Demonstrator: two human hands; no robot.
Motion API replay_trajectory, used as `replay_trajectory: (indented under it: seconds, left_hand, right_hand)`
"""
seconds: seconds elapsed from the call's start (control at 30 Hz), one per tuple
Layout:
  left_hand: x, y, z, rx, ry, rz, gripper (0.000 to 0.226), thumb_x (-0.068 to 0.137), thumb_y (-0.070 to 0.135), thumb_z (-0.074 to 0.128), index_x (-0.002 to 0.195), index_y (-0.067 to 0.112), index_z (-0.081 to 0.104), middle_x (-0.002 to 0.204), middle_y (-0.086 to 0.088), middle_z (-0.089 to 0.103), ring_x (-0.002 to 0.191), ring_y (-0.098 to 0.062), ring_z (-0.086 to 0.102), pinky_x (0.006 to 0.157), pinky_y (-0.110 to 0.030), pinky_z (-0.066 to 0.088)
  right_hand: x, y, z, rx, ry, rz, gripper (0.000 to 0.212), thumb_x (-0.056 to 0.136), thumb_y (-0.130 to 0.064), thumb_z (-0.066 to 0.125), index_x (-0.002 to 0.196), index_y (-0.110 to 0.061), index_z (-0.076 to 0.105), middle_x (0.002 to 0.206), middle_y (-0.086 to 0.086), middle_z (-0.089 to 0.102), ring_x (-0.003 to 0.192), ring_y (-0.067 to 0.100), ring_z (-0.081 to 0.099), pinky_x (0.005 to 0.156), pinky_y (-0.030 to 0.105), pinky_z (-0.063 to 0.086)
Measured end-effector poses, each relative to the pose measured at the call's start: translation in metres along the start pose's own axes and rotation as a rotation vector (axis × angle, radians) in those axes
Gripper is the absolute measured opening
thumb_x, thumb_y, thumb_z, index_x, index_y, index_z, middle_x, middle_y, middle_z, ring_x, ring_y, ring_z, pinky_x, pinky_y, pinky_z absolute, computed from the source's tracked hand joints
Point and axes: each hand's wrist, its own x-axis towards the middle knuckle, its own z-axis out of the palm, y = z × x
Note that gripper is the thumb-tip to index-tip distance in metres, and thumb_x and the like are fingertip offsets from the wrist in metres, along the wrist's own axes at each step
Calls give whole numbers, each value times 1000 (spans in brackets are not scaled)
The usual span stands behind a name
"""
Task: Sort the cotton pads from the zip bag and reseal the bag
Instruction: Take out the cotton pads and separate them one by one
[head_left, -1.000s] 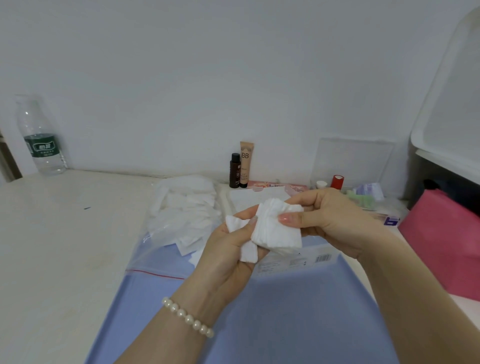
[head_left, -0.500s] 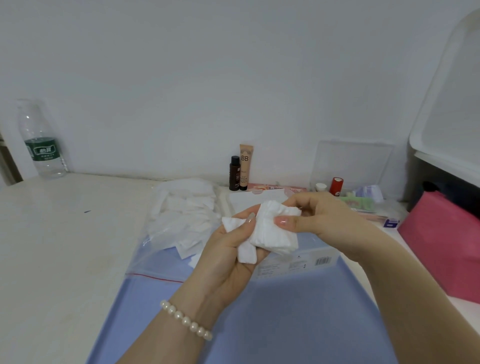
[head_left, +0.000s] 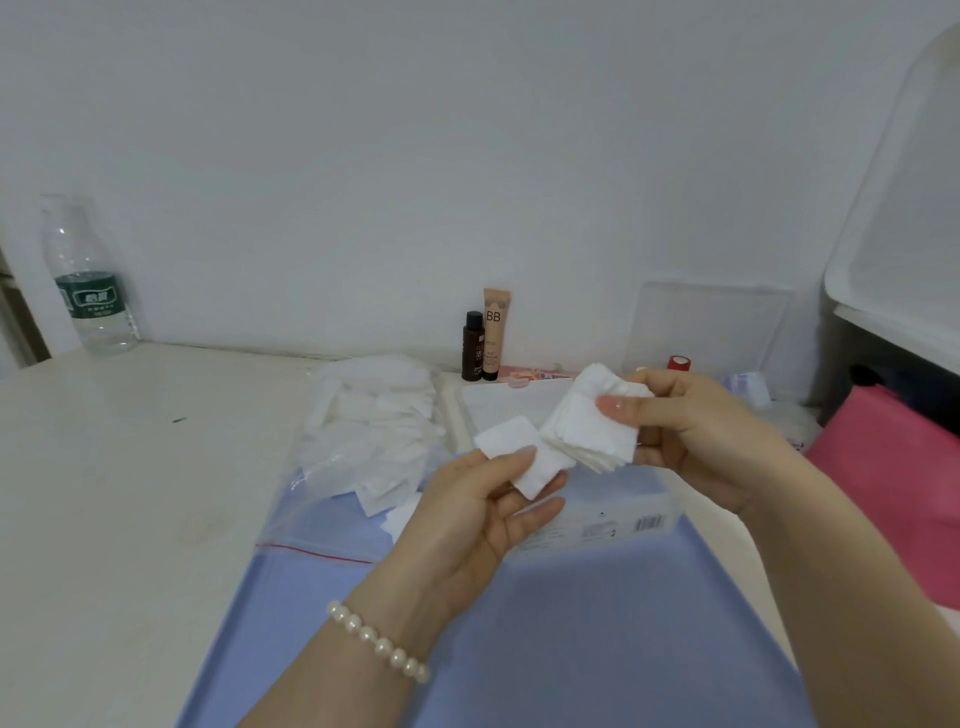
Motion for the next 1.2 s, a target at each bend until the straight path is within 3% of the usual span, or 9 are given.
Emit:
replay_trajectory:
  seconds: [0.17, 0.27, 0.4, 0.6, 0.77, 0.93, 1.1, 1.2]
  left_hand:
    - [0, 11, -2, -14, 50, 208, 15, 78, -7, 58, 87, 3, 64, 72, -4, 72, 63, -12, 68, 58, -21, 57]
    - [-6, 16, 1, 81, -56, 290, 20, 67, 2, 61, 86, 3, 63, 67, -4, 70, 57, -11, 67, 52, -19, 54]
    - [-12, 10, 6, 254, -121, 335, 17, 69, 10, 61, 81, -1, 62, 60, -10, 67, 46, -15, 62, 44, -20, 50]
    - [-9, 9, 3, 486, 19, 410, 6, 84, 3, 63, 79, 0, 63, 48, -9, 63, 36, -15, 57, 39, -20, 46]
    - [-2, 7, -3, 617, 132, 506, 18, 80, 7, 70, 69, 8, 56, 39, -8, 45, 27, -14, 47, 34, -17, 34]
    - [-3, 7, -4, 660, 139, 528, 22, 80, 5, 70, 66, 9, 53, 32, 7, 42, 25, -10, 41, 33, -14, 30]
    - [0, 3, -5, 711, 173, 567, 25, 80, 5, 71, 68, 14, 51, 32, 7, 36, 33, -6, 49, 31, -16, 32]
    - [2, 3, -8, 756, 209, 603, 25, 79, 9, 72, 67, 16, 51, 33, 8, 39, 33, -6, 44, 36, -15, 33]
  right_hand:
    - [3, 3, 4, 1, 112, 7, 13, 80, 1, 64, 81, -9, 57, 80, 6, 68, 66, 16, 68, 53, 27, 56]
    - [3, 7, 15, -14, 69, -4, 19, 78, 2, 66, 90, -7, 56, 88, 10, 67, 71, 20, 67, 59, 31, 59]
    - [2, 15, 31, -98, -16, -33, 22, 79, 7, 64, 99, -1, 57, 90, 18, 68, 72, 22, 67, 58, 29, 57]
    - [1, 18, 39, -107, -54, -77, 21, 82, 9, 58, 85, -11, 57, 65, 2, 69, 57, 10, 66, 49, 22, 51]
    - [-1, 17, 42, -136, -76, -89, 13, 85, 4, 59, 89, -9, 58, 85, 14, 71, 71, 18, 70, 56, 27, 57]
    - [0, 18, 43, -130, -67, -73, 8, 89, -1, 56, 94, -6, 59, 95, 20, 70, 84, 29, 70, 63, 32, 60]
    - [-1, 17, 44, -98, -72, -58, 8, 90, -5, 55, 96, -5, 61, 91, 17, 69, 74, 21, 69, 61, 31, 58]
    - [-1, 17, 45, -79, -67, -41, 8, 92, -7, 53, 92, -8, 61, 90, 14, 68, 75, 22, 69, 64, 33, 59]
